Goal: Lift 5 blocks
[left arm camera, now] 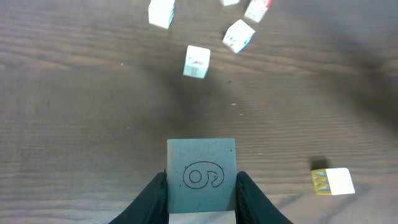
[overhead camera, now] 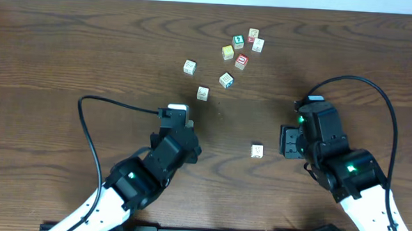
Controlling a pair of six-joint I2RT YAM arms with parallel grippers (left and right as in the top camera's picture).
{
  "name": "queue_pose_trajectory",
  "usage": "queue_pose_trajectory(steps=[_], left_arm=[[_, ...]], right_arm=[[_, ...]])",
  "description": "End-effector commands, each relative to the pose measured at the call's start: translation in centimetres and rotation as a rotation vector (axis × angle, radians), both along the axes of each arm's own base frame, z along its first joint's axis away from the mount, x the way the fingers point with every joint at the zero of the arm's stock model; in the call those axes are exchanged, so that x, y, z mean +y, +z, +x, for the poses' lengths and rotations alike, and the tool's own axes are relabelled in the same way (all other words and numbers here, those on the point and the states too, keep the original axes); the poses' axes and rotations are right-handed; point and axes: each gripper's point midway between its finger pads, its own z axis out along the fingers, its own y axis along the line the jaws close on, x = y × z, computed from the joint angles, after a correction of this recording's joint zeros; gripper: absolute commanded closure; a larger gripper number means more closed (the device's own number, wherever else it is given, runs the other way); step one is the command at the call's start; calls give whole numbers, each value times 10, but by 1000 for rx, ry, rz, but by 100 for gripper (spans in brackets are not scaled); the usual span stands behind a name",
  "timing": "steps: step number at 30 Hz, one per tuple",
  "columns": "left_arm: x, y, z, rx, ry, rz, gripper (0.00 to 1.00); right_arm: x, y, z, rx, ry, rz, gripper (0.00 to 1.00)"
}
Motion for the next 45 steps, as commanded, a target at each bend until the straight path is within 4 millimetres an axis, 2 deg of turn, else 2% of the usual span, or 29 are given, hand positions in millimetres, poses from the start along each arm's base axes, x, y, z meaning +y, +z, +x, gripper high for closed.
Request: queue_pose_trajectory(steps=[1,8,16,28,32,36,40,45], left_arm=[[2,2,-8,-32,3,13,93],[-10,-8,-24,2,-14,-21,92],[-6,-45,-35,87,37,-42,93],[-52,-76,-36,180,-78,-141,92],[-61,-96,-36,231,-90,-129,92],[-79,-116,-43,302,-148,-154,92],[-83,-130,-42,323,-148,-145,92],[-95,-127,-43,327,-185,-191,92]], right_arm=[[-6,15,2,-50,-18,-4,34],[-8,16,1,-52,-26,-7,34],[-9,15,0,-48,-36,-2,34],[-9,15,0,-47,-39,-1,29],[-9,15,0,-47,-39,-1,28],[-8,16,2,-52,-39,1,26],[-9,16,2,-54,-42,-3,25],[-9,16,2,-55,-43,-3,25]])
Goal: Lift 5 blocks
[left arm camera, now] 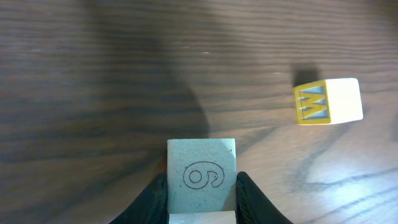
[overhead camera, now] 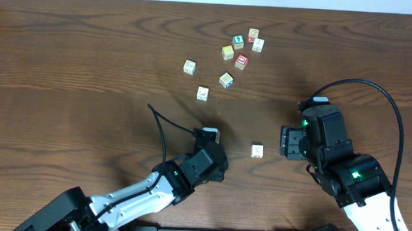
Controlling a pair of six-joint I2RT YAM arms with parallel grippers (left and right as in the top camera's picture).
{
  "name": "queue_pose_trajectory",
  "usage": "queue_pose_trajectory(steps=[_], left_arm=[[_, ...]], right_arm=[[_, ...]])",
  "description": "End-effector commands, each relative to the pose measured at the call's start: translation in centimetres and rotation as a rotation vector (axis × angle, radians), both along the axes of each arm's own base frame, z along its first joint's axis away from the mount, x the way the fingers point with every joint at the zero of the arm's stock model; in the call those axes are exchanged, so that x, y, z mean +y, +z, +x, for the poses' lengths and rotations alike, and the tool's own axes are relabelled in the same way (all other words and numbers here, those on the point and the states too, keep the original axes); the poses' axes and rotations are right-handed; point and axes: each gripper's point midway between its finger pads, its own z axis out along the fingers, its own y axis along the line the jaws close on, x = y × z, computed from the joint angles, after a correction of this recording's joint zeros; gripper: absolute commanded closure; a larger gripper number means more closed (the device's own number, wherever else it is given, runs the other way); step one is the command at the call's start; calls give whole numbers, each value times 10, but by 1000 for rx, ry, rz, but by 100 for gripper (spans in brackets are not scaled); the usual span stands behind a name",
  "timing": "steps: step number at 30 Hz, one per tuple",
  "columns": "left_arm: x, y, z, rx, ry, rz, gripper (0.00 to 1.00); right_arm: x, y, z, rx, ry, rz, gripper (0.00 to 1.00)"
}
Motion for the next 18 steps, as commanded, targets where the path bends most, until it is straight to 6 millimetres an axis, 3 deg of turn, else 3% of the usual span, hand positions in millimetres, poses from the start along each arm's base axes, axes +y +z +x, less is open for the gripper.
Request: queue_pose_trajectory(steps=[1,6,18], left_arm=[[-11,2,-5,11,-34,-47,92],[-29,13,-9,-36,-71,-93,92],[-20,8,3,-111,-8,-25,87]], right_arm=[[-5,9,4,-30,-31,1,24],[-5,9,4,-30,-34,3,24],[-5,9,4,-29,-39,8,23]])
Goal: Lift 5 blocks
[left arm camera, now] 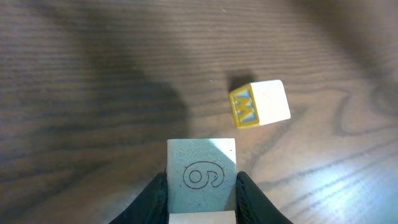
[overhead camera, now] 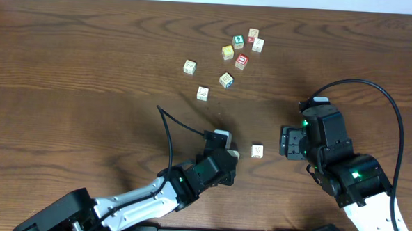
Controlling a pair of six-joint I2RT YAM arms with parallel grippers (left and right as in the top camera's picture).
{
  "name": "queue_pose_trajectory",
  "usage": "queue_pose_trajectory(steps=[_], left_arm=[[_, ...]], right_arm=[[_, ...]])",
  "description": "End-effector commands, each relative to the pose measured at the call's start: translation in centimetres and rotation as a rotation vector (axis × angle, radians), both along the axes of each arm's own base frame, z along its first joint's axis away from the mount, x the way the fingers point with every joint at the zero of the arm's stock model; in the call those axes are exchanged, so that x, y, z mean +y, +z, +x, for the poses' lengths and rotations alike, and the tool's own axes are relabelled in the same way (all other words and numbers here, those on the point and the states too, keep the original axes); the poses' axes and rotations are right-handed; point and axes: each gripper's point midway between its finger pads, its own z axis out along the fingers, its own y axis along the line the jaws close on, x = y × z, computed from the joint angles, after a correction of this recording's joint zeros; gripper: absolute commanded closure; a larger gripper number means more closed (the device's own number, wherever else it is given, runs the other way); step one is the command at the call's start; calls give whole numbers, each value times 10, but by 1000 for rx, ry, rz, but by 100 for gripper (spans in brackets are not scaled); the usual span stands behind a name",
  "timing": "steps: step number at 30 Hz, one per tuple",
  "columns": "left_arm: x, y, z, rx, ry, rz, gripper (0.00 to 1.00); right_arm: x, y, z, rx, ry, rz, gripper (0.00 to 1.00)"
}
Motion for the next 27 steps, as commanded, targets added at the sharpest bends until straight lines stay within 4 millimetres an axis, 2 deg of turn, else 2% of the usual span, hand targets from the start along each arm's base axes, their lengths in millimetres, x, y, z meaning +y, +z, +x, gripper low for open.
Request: queue_pose_trajectory(steps=[1,12,23,27], left_arm=[[8,-9,7,-25,45,41,87],[-1,-27,13,-28,46,35,88],[-8,-17,20,-65,56,-9,87],[-8,-17,20,-66,57,-6,83]], right_arm=[[-5,9,4,-29,-35,8,23],[-5,9,4,-27,-35,7,22],[-5,9,3,-25,-35,6,22],[-5,8,2,-19,-35,4,22]])
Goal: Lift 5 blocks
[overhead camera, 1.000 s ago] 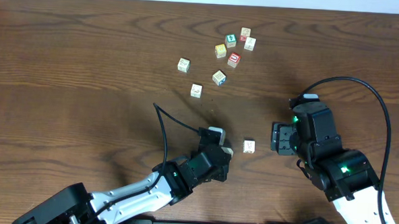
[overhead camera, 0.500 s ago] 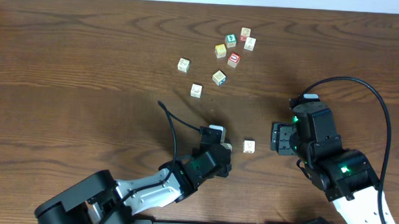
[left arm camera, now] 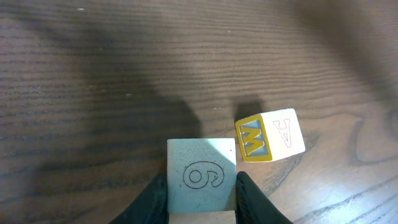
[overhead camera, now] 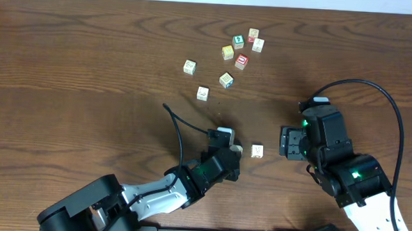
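Note:
My left gripper [left arm camera: 202,183] is shut on a pale block marked with a 6 [left arm camera: 201,171]; its black fingers [left arm camera: 155,193] press both sides. In the overhead view the left gripper [overhead camera: 224,140] is at the table's front middle. A block with a yellow W face and an A on top [left arm camera: 270,135] lies on the table just right of the held block, close to it; overhead it is the lone block [overhead camera: 257,151]. My right gripper [overhead camera: 288,142] stands right of that lone block; its jaws are not clear from above.
Several more small letter blocks lie scattered at the back middle, from one at the left [overhead camera: 189,67] through a red one [overhead camera: 242,61] to the farthest [overhead camera: 253,34]. The brown wooden table [overhead camera: 69,68] runs wide to the left. Cables trail from both arms.
My left gripper, still shut on the 6 block, has shifted slightly right. The W block now shows right beside the held block in the wrist view. The right arm has not moved.
My left gripper held the 6 block left of centre, with the scattered blocks ahead. At each later moment it was farther right with the block, the W block nearer in its view each time, and now close alongside. The right arm barely moved.

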Controlling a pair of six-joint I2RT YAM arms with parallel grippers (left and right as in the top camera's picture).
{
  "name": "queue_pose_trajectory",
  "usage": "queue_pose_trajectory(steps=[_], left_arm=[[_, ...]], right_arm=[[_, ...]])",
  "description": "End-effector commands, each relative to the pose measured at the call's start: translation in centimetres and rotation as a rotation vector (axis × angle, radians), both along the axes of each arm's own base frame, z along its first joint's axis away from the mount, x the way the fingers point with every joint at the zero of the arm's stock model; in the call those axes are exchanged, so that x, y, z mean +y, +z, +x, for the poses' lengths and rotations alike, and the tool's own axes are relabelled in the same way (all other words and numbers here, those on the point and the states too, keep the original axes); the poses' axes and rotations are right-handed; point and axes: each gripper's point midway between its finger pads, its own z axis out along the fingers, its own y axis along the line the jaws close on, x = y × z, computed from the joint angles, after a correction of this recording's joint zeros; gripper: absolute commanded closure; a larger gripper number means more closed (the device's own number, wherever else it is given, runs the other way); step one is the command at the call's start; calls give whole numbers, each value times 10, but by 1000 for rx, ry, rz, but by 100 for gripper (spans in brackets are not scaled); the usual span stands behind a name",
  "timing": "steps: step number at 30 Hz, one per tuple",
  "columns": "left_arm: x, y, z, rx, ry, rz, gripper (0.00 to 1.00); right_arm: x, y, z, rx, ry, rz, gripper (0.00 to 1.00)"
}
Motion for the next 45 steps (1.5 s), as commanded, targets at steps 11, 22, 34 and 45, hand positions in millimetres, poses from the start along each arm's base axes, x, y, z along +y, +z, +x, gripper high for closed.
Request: queue_pose_trajectory(steps=[11,22,34,45], left_arm=[[4,-3,2,-7,18,12,67],[3,-2,1,-5,15,9,65],[-3,4,0,-12,-14,-18,57],[48,68,35,-126,75,-24,48]], right_arm=[[-5,8,2,-20,-34,4,21],[-5,8,2,-20,-34,4,21],[-5,8,2,-20,-34,4,21],[10,-1,23,-19,9,23,4]])
